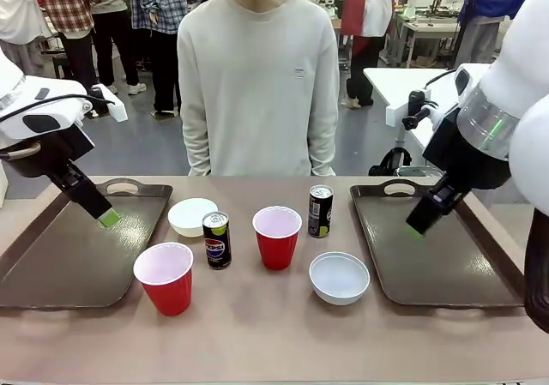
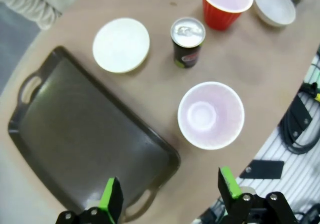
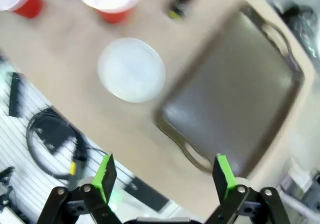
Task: Prepare tableware on both trays.
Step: Pick up a Picnic Bowl from the table and place it on a Handle tray.
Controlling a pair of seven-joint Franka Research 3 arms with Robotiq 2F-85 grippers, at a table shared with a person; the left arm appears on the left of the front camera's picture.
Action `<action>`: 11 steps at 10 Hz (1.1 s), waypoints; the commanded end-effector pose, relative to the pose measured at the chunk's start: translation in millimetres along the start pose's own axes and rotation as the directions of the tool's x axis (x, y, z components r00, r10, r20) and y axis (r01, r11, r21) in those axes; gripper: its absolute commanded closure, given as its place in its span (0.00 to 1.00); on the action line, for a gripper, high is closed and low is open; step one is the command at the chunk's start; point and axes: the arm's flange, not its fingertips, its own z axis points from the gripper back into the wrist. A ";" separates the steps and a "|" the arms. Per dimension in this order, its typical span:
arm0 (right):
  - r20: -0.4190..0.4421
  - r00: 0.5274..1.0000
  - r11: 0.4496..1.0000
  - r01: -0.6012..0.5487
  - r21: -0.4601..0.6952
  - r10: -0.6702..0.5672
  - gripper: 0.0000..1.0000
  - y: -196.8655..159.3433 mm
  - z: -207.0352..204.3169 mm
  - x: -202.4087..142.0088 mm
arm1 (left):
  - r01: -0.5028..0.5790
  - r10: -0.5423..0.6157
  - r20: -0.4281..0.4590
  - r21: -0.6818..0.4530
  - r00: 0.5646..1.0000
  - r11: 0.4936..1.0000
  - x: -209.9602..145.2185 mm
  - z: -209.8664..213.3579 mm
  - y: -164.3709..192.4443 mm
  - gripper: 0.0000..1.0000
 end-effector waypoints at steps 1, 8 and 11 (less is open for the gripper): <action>0.328 0.944 0.817 -0.182 0.547 -0.009 0.00 -36.0 -28.0 14.1 | -0.025 0.089 0.211 -0.289 0.973 0.957 4.5 -7.4 16.3 0.00; 0.109 0.872 0.391 0.099 0.915 -0.477 0.00 -85.3 -34.3 -86.7 | 0.001 0.516 0.285 -0.876 0.808 0.481 -59.6 -9.4 85.8 0.00; -0.118 0.857 0.391 0.346 0.853 -0.501 0.00 -83.6 -24.2 -135.0 | -0.251 0.477 0.062 -0.787 0.877 0.564 -97.8 8.5 98.6 0.00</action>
